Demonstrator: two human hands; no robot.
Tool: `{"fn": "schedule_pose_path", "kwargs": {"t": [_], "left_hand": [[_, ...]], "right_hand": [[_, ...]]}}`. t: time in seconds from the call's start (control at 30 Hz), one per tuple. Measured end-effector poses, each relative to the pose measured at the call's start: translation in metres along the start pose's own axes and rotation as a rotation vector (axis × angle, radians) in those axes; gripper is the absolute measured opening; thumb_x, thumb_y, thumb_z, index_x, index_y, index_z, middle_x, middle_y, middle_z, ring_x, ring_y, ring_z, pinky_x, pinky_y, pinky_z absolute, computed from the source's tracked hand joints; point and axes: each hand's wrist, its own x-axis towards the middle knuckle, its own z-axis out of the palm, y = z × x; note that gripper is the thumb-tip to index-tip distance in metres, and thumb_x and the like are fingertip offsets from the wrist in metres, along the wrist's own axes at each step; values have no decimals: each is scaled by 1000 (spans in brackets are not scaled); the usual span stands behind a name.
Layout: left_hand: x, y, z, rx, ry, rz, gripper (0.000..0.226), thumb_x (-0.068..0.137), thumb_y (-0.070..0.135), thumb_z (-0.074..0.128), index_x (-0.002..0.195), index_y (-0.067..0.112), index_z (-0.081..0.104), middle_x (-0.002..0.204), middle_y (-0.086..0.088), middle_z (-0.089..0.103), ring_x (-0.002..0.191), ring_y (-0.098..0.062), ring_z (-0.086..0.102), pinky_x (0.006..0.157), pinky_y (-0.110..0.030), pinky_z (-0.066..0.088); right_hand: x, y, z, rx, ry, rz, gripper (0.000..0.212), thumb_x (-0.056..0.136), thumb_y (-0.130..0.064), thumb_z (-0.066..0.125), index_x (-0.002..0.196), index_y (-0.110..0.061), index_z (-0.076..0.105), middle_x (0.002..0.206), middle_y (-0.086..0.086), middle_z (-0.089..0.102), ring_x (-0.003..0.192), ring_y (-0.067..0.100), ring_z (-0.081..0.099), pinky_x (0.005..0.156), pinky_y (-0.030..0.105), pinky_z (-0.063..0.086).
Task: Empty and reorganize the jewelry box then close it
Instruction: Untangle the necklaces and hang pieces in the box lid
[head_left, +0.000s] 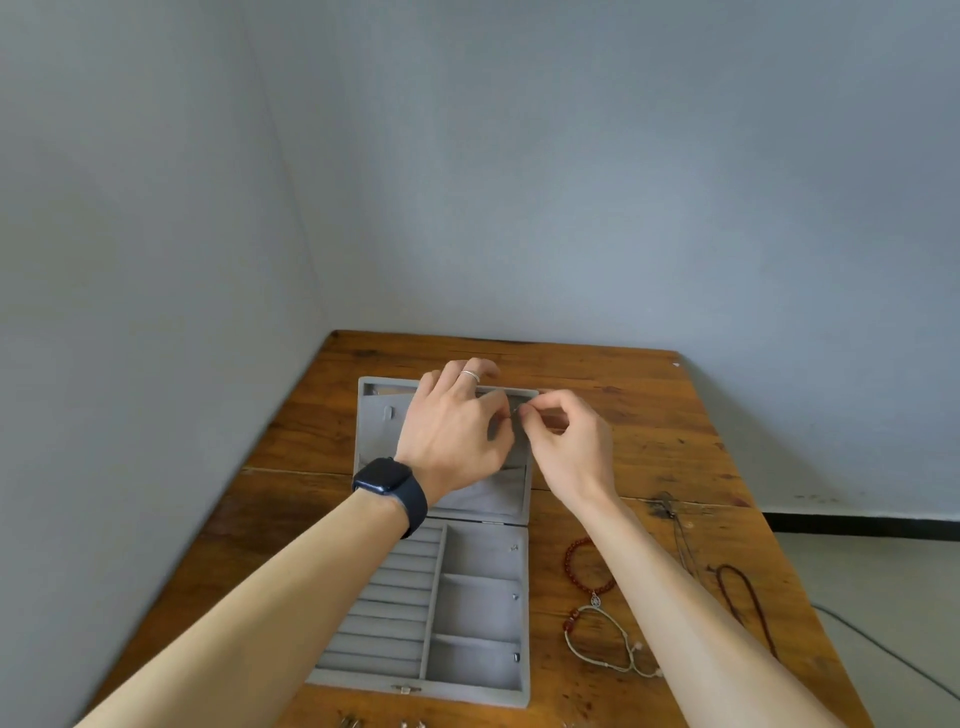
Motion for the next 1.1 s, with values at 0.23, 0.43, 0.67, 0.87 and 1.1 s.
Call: {"fn": "schedule_pose_path", "kwargs": {"t": [0.23, 0.43, 0.67, 0.87, 1.1], "left_hand": [[8, -11, 5, -38, -92, -170, 20, 91, 40, 54, 78, 26, 60, 109, 7, 67, 108, -21, 59, 112, -45, 24], [4, -5, 9, -6, 22, -192, 27, 93, 41, 51, 79, 22, 63, 90, 5, 66, 91, -21, 59, 96, -37, 36], [7, -9, 9, -34, -67, -194, 22, 88, 43, 58, 72, 29, 53, 109, 7, 66, 103, -19, 56, 103, -38, 33], [3, -15, 8, 10, -105, -118, 25, 80, 52, 69, 72, 30, 59, 118, 8, 61, 108, -19, 52, 103, -37, 28], [-8, -22, -2, -45, -103, -11, 27, 82, 53, 66, 79, 26, 68, 138, 0, 55, 136, -22, 40, 116, -44, 20]], "right_hand": [[-1, 1, 4, -191, 72, -194, 4, 87, -18, 73, 87, -15, 71, 110, 0, 66, 99, 15, 65, 84, 22, 48], [-3, 0, 18, -298, 191, -283, 10, 83, -13, 71, 82, -12, 61, 99, 1, 57, 79, 15, 57, 65, 18, 35], [-2, 7, 14, -369, 84, -324, 15, 80, -11, 72, 80, -15, 57, 110, 1, 55, 70, 11, 51, 61, 21, 37], [-8, 10, 2, -383, -53, -359, 12, 79, -9, 75, 78, -14, 63, 134, 8, 54, 81, 10, 56, 72, 26, 50], [-31, 11, -14, -361, -202, -301, 17, 88, -19, 70, 105, -20, 72, 156, 3, 37, 120, 12, 55, 94, 23, 45]]}}
